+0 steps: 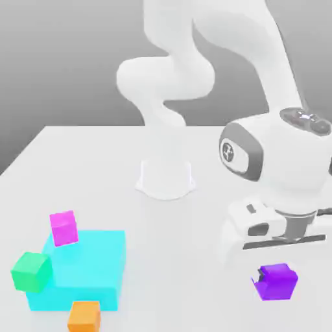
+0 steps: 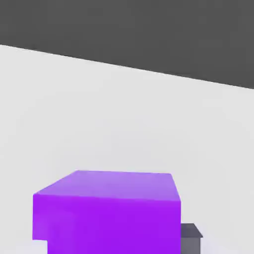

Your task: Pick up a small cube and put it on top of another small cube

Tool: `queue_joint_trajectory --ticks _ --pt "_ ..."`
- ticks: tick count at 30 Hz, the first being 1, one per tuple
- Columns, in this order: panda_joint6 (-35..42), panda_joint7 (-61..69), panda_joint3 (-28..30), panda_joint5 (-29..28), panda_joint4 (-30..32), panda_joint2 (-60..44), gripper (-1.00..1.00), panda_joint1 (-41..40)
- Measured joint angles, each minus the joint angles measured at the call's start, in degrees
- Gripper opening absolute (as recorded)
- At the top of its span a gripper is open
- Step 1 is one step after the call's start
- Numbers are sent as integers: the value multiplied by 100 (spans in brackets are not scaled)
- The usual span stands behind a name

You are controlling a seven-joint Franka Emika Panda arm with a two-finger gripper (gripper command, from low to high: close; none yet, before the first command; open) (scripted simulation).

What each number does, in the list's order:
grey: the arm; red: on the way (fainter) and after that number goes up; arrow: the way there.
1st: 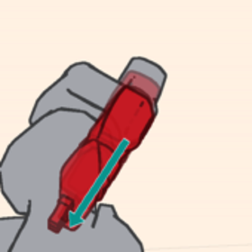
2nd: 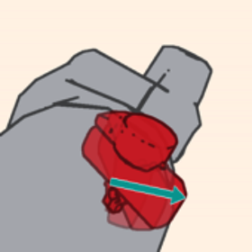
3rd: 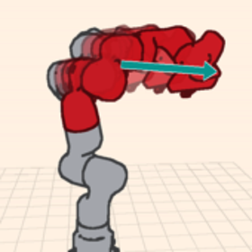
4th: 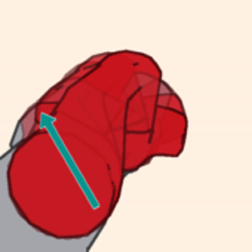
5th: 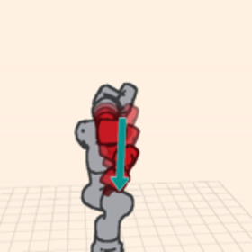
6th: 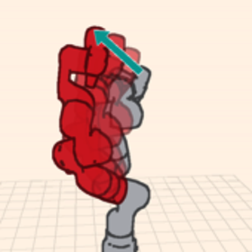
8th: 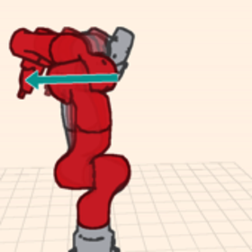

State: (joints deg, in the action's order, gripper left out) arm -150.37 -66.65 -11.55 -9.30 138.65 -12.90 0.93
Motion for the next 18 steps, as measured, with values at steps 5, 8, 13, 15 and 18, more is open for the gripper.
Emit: queue_joint_trajectory --ticks 5,8,13,15,18 --pt "444 -133 673 312 -55 416 -100 -717" --pt "705 -192 1082 533 -77 685 -100 -1238" --pt "843 -299 1642 989 -202 757 -100 -2418" --pt "482 -282 1643 1069 -157 443 100 -2445" --pt "482 -282 1643 1070 -157 443 100 -2445"
